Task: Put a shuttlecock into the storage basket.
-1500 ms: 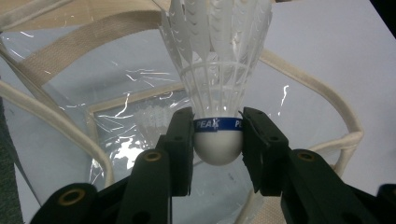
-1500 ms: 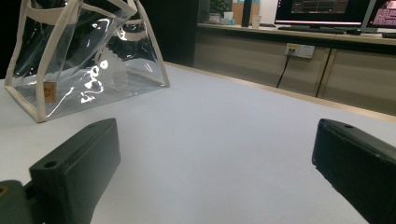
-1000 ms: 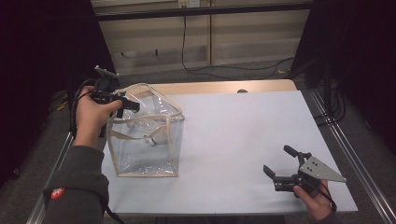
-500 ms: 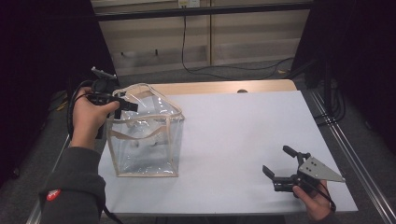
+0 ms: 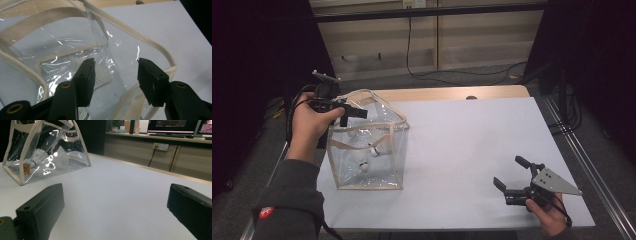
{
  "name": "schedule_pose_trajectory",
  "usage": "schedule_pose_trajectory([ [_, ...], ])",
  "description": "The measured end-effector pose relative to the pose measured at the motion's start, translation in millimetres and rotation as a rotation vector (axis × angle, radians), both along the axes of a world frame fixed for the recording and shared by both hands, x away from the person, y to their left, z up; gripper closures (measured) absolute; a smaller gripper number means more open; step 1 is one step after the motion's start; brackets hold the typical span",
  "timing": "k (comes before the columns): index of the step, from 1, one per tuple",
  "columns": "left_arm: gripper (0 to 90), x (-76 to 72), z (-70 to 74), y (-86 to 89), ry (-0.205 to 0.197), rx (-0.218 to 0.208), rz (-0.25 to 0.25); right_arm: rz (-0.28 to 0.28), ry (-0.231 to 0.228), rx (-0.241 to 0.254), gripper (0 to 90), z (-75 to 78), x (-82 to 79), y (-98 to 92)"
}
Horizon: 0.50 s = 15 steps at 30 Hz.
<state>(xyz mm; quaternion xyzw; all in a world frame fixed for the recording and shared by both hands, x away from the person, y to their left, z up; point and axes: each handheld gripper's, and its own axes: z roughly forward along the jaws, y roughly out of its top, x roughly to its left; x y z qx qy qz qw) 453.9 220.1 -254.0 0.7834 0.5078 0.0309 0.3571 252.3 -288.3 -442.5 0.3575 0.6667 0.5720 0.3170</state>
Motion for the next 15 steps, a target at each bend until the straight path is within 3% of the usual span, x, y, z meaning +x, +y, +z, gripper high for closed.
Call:
schedule_pose_trajectory([
  [6, 43.4, -5.0, 2.3, -6.7, 0.005, -0.026, -0.048, -0.002, 0.004, 0.001, 1.0, 0.3, -0.5, -0.4],
  [7, 43.1, -6.2, 2.5, -8.2, 0.004, -0.045, -0.045, -0.002, 0.004, 0.000, 0.9, 0.3, -0.5, -0.4],
  [15, 38.6, -13.5, 4.8, -16.5, 0.007, -0.061, -0.108, -0.002, 0.001, -0.005, 1.0, 0.2, -0.3, -0.4],
])
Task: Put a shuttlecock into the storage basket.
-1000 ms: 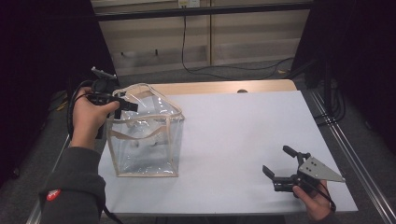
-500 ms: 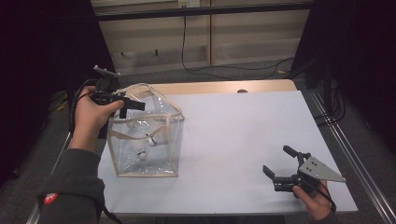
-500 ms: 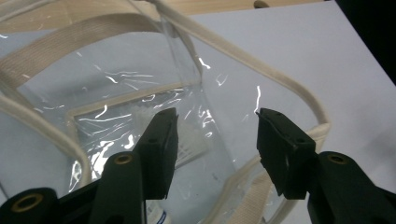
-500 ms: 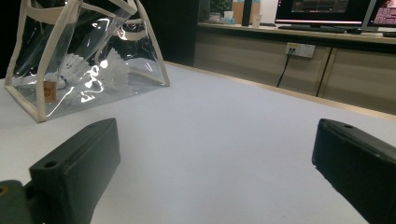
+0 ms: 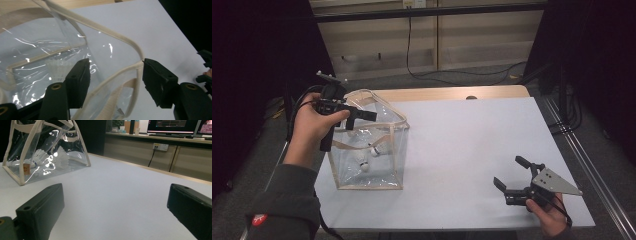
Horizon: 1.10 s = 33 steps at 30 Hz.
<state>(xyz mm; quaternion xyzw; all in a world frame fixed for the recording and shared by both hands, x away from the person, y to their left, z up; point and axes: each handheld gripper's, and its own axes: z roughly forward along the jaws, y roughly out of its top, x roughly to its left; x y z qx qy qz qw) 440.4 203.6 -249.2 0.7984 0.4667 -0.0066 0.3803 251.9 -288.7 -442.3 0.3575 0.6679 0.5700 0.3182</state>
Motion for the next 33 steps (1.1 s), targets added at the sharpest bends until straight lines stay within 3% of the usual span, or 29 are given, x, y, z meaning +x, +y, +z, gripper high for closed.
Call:
schedule_pose_trajectory([
  [5, 36.3, -5.1, 0.4, -4.4, 0.014, -0.019, -0.031, 0.002, -0.002, 0.000, 0.9, 0.0, 0.1, 0.3],
  [15, 32.5, -12.8, -0.6, -8.7, 0.012, -0.011, -0.103, 0.002, -0.002, 0.000, 1.0, 0.0, 0.4, 0.6],
  [33, 23.0, -23.4, -4.0, -13.9, 0.019, -0.042, -0.177, 0.002, -0.001, 0.000, 0.9, -0.6, 0.9, 0.6],
])
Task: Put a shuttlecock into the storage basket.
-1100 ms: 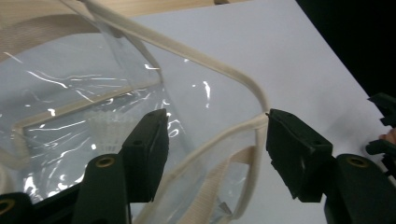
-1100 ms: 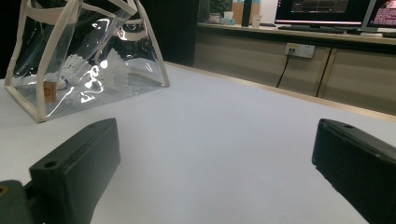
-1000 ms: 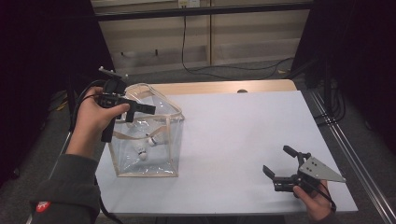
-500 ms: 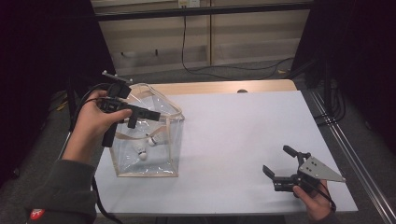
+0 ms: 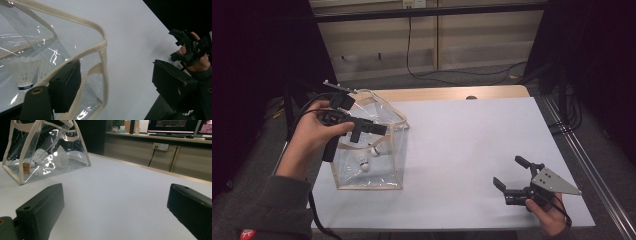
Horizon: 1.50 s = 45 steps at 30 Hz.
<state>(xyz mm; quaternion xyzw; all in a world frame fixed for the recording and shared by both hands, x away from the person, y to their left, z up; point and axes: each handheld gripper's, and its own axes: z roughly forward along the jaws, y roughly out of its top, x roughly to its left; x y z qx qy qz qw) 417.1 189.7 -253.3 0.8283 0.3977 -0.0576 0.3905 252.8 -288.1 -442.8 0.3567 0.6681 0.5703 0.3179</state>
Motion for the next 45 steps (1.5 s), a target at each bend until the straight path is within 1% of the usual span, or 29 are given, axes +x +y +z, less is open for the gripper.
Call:
schedule_pose_trajectory([
  [6, 20.5, -2.1, -1.8, -2.0, -0.003, -0.009, -0.017, 0.001, 0.000, 0.001, 0.9, 0.5, -0.4, -0.4],
  [8, 19.5, -2.8, -2.9, -2.3, -0.002, -0.005, -0.019, 0.002, 0.000, 0.002, 0.9, 0.5, -0.3, -0.3],
  [12, 17.8, -6.2, -5.0, -3.5, -0.007, -0.023, -0.029, 0.006, -0.001, 0.004, 1.0, 0.9, 1.2, 2.0],
  [14, 17.4, -7.8, -5.7, -3.0, -0.011, -0.025, -0.036, 0.011, -0.001, 0.003, 0.9, 0.9, 2.3, 3.6],
  [15, 17.0, -8.4, -6.1, -2.8, -0.010, -0.033, -0.037, 0.015, 0.000, -0.001, 0.9, 0.8, 3.0, 4.5],
  [20, 16.2, -12.4, -7.0, 0.3, -0.016, -0.041, -0.045, 0.021, 0.000, 0.001, 1.0, 0.5, 5.4, 6.5],
  [24, 15.1, -14.6, -10.5, 1.2, -0.017, -0.052, -0.049, 0.021, 0.001, 0.004, 1.0, 0.6, 6.7, 6.8],
  [25, 14.7, -15.1, -11.2, 0.9, -0.019, -0.052, -0.048, 0.020, 0.000, 0.007, 1.0, 0.8, 6.8, 7.0],
  [27, 13.9, -15.7, -13.0, 0.7, -0.027, -0.050, -0.061, 0.023, 0.000, 0.007, 1.0, 0.7, 6.5, 7.2],
  [28, 13.6, -15.9, -14.0, 0.3, -0.026, -0.051, -0.063, 0.024, 0.001, 0.000, 1.0, 0.4, 6.2, 6.6],
  [30, 13.2, -16.2, -15.8, -1.3, -0.026, -0.052, -0.063, 0.019, 0.001, 0.003, 1.0, 1.0, 5.2, 5.7],
  [31, 13.2, -16.1, -16.9, -2.4, -0.025, -0.048, -0.074, 0.015, -0.004, 0.005, 0.9, 1.4, 4.9, 5.1],
  [35, 13.1, -16.8, -18.3, -7.2, -0.032, -0.052, -0.089, 0.007, -0.004, 0.006, 0.9, 1.9, 4.3, 3.2],
  [39, 13.1, -18.0, -19.1, -10.1, -0.036, -0.051, -0.100, 0.011, -0.004, 0.005, 0.9, 2.0, 3.7, 3.1],
  [45, 13.0, -20.1, -22.3, -12.4, -0.032, -0.057, -0.115, 0.004, -0.008, 0.008, 1.0, 2.3, 3.2, 1.0],
])
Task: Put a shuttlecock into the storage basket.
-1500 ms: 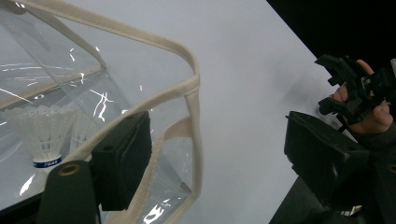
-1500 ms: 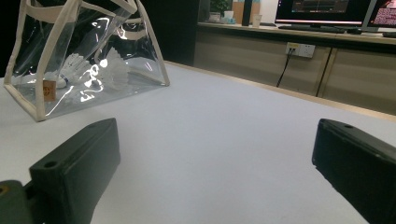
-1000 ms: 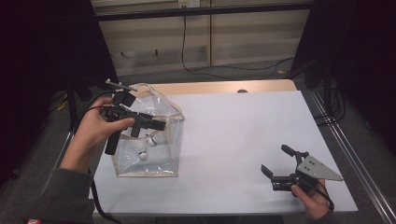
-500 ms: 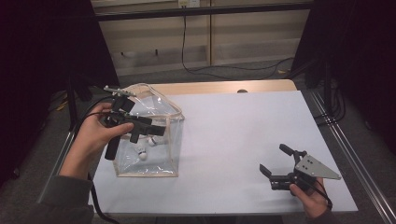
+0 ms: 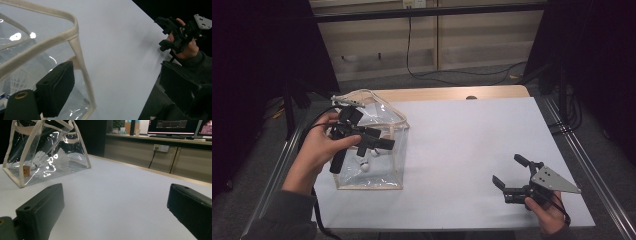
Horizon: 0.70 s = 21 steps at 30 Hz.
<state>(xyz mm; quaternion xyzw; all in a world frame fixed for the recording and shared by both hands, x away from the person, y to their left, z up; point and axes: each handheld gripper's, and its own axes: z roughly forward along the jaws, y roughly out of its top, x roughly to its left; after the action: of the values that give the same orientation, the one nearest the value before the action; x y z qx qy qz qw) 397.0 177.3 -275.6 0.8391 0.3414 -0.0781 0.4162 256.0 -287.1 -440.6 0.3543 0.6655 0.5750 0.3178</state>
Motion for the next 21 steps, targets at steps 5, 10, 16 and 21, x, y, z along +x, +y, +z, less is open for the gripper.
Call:
schedule_pose_trajectory([
  [5, 13.0, -2.4, -3.7, 0.2, 0.005, -0.009, -0.009, -0.001, 0.002, 0.000, 0.9, 0.2, -0.4, -0.6],
  [10, 13.0, -3.8, -8.8, 0.5, 0.009, -0.006, -0.012, -0.002, 0.001, 0.000, 0.9, 0.4, -0.7, -0.6],
  [16, 13.0, -6.0, -14.3, 0.1, 0.010, -0.010, -0.026, -0.004, -0.001, 0.004, 1.0, 0.4, -1.2, -1.0],
  [21, 13.1, -7.9, -18.1, -0.8, 0.008, -0.013, -0.032, -0.007, -0.001, 0.003, 1.0, 0.5, -1.9, -1.6],
])
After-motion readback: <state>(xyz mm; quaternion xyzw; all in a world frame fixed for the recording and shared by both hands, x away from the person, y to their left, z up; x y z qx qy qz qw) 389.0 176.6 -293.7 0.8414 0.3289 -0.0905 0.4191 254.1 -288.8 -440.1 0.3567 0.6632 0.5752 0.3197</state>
